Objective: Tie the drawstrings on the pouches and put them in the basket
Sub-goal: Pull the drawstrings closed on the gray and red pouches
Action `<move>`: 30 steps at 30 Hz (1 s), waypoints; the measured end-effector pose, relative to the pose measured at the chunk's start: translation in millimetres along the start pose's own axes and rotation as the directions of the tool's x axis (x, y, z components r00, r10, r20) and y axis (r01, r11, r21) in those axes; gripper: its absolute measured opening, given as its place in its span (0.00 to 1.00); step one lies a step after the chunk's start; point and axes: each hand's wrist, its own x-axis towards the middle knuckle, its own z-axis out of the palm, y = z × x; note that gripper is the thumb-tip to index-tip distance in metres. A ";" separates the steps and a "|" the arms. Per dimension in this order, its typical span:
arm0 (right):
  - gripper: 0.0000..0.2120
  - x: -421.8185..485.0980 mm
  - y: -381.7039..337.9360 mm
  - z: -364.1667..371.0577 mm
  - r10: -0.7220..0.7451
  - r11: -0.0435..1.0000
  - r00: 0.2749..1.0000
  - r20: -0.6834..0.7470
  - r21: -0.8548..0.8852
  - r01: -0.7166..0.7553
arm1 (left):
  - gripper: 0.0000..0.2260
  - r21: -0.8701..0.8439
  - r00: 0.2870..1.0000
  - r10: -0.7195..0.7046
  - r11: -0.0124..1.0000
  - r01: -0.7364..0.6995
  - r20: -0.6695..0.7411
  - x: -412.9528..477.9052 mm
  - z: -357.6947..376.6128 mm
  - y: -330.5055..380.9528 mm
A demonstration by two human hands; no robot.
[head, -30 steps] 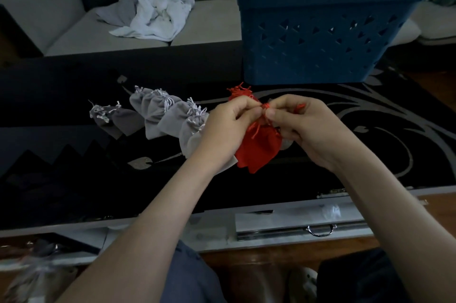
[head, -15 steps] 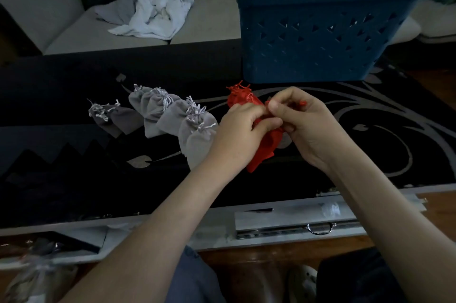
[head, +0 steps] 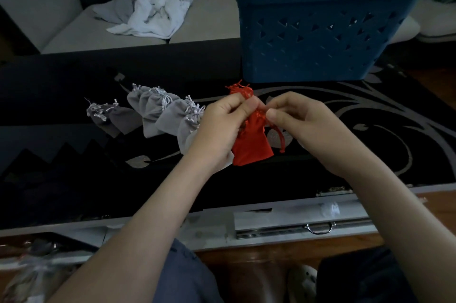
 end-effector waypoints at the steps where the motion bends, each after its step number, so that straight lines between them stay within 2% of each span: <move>1: 0.00 0.7 1.1 0.7 -0.001 0.999 1.000 -0.011 -0.040 0.001 | 0.09 0.044 1.000 0.019 0.999 -0.019 -0.005 -0.4 0.4 -1.3; 4: 0.03 1.0 3.0 0.7 0.002 0.995 1.000 -0.014 -0.101 -0.004 | 0.08 0.131 0.997 0.063 0.990 -0.059 -0.032 -0.4 1.2 -4.3; 8: 0.05 0.8 2.9 2.9 0.003 0.985 1.000 0.011 -0.173 -0.001 | 0.07 0.144 0.996 0.066 0.988 -0.057 -0.057 0.6 1.8 -5.8; 13: 0.02 2.9 4.7 -1.1 -0.029 0.975 1.000 -0.009 -0.218 0.026 | 0.06 -0.134 0.997 -0.072 0.988 0.076 0.033 3.0 0.5 -2.9; 17: 0.05 5.4 7.3 -4.4 -0.022 0.964 1.000 0.005 -0.267 0.023 | 0.08 -0.259 0.981 -0.084 0.957 0.129 0.176 5.1 -3.6 -0.8; 20: 0.07 6.5 8.3 -6.7 0.035 0.988 0.999 0.015 -0.152 -0.032 | 0.08 -0.109 0.988 -0.084 0.989 0.099 0.128 4.6 -5.2 -2.7; 23: 0.14 7.0 9.2 -9.2 0.149 0.975 0.988 0.030 -0.169 -0.142 | 0.07 0.116 0.997 -0.057 0.992 0.051 0.052 0.1 -3.9 -4.2; 25: 0.16 6.5 10.1 -10.0 0.223 0.966 0.975 0.014 -0.134 -0.219 | 0.07 0.160 0.999 -0.050 0.986 0.046 0.018 -2.0 -1.3 -5.2; 28: 0.18 6.3 9.4 -9.4 0.275 0.961 0.961 -0.026 0.042 -0.274 | 0.02 0.180 0.997 -0.065 0.981 0.070 -0.035 -2.1 3.2 -5.8; 30: 0.19 5.8 8.8 -7.3 0.273 0.946 0.962 -0.003 0.181 -0.268 | 0.04 0.204 0.994 -0.074 0.975 0.088 -0.078 -1.1 4.8 -7.8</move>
